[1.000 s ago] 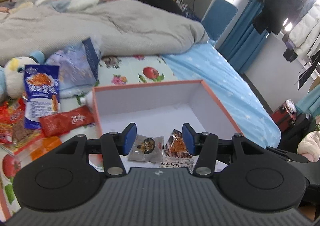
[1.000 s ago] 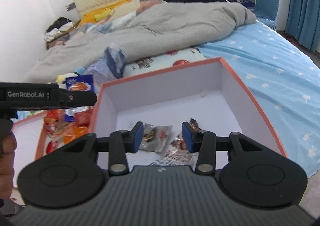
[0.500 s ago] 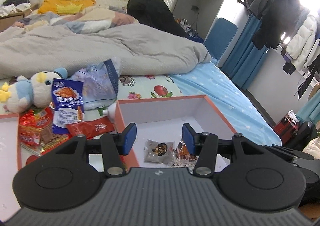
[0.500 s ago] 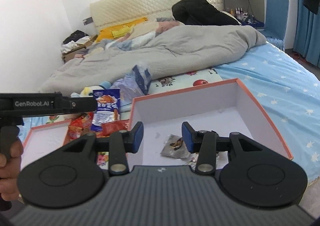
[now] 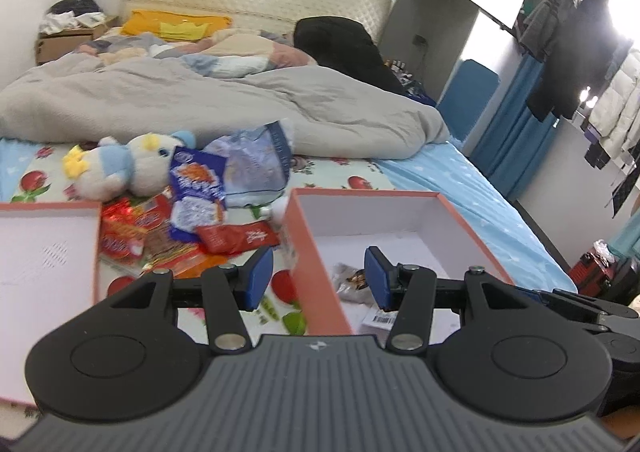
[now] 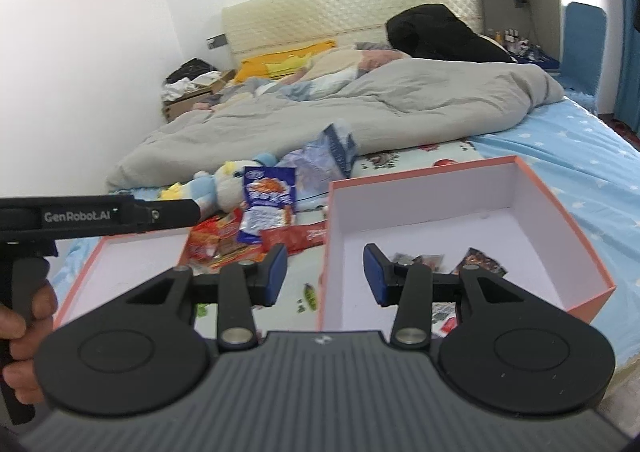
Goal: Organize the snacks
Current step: 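Withdraw both tools from the box back toward the snack pile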
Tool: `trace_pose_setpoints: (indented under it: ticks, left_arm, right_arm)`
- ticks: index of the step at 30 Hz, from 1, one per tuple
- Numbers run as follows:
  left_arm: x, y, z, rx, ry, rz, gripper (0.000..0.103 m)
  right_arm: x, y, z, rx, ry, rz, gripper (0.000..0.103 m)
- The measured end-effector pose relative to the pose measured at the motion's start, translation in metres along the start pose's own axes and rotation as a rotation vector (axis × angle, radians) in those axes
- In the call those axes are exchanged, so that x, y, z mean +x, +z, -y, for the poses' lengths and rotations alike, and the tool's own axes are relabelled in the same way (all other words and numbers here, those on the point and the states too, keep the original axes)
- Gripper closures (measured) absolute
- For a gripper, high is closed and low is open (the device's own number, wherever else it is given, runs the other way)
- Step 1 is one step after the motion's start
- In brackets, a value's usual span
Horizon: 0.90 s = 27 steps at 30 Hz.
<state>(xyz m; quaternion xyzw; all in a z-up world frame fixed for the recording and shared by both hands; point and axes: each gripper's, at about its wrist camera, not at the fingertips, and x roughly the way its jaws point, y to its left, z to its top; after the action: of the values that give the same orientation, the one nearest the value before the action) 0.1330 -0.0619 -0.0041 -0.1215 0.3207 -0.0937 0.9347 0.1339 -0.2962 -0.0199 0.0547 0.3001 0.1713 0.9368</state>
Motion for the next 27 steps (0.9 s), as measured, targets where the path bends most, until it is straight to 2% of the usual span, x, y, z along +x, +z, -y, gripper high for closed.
trace_pose_setpoints:
  ticks: [13,27]
  left_arm:
    - [-0.03,-0.056,-0.056,-0.119,0.108,-0.007,0.047]
    - [-0.019,-0.107,-0.095,-0.179,0.127,-0.049,0.047]
  right_arm:
    - [0.009,-0.033,-0.043,-0.079,0.098,-0.048,0.058]
    - [0.031,-0.073,-0.07,-0.133,0.118,-0.111,0.058]
